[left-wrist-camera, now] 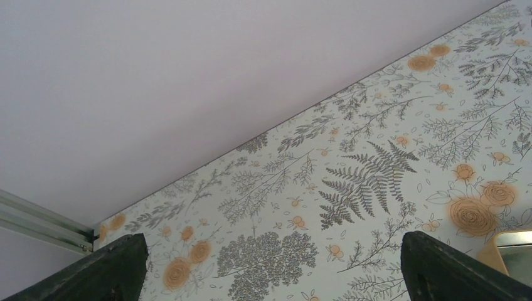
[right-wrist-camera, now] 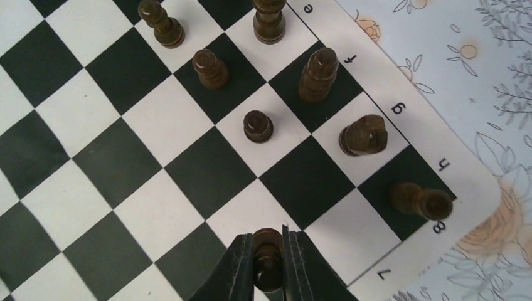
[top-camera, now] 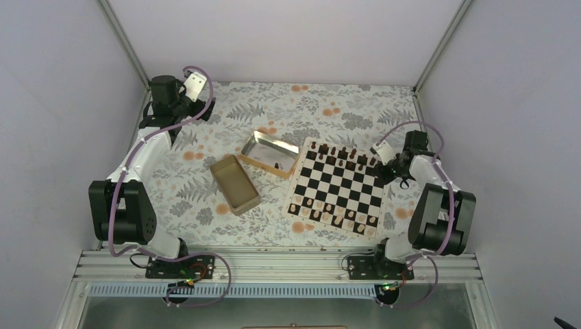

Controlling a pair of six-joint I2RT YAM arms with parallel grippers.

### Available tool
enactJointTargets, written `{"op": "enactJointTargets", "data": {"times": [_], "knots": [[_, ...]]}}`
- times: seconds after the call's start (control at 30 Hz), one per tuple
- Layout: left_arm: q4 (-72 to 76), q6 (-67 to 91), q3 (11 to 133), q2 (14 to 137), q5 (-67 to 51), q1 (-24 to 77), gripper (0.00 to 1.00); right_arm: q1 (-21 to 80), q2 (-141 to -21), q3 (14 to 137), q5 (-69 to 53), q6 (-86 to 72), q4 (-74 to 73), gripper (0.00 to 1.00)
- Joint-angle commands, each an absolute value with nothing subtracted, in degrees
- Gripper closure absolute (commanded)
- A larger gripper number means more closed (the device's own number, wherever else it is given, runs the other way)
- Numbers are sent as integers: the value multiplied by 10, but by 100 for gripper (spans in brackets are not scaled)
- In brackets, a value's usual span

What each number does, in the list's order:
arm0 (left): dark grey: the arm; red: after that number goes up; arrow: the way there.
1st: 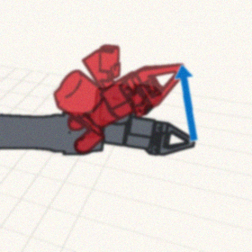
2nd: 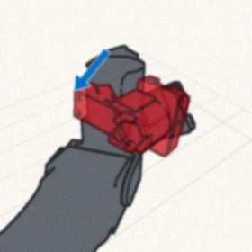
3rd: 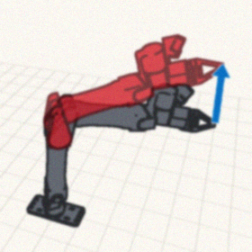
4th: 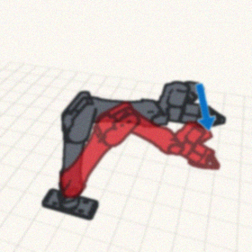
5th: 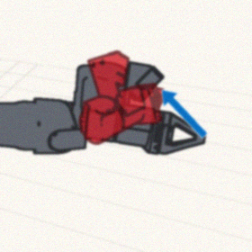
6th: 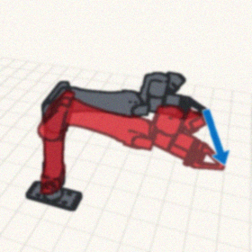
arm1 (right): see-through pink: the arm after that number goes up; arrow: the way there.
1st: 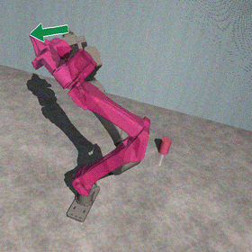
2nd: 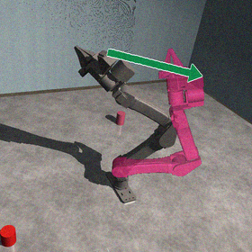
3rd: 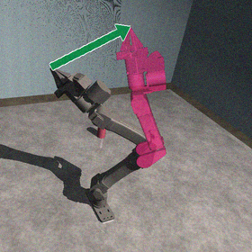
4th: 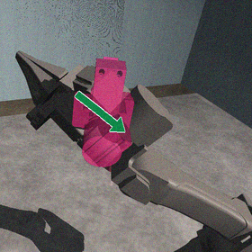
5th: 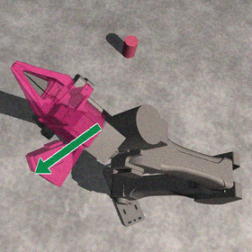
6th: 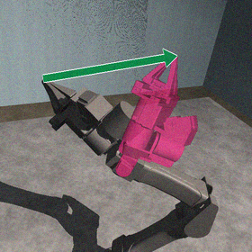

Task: Set up the chess pieces on the board
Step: Place the chess piece on the chessboard.

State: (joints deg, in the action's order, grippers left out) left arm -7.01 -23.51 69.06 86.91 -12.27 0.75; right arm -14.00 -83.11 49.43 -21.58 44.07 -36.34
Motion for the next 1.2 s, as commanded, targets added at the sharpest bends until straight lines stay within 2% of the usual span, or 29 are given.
{"op": "enactJointTargets", "data": {"times": [0.0,0.93,1.17], "knots": [[-65,-232,699,856,-124,6,0,-146,-863,500,-249,450,-313,88],[-62,-236,694,863,-119,5,0,-147,-949,537,-233,452,-286,87],[-63,-236,695,862,-120,5,0,-147,-949,536,-233,450,-284,82]]}}
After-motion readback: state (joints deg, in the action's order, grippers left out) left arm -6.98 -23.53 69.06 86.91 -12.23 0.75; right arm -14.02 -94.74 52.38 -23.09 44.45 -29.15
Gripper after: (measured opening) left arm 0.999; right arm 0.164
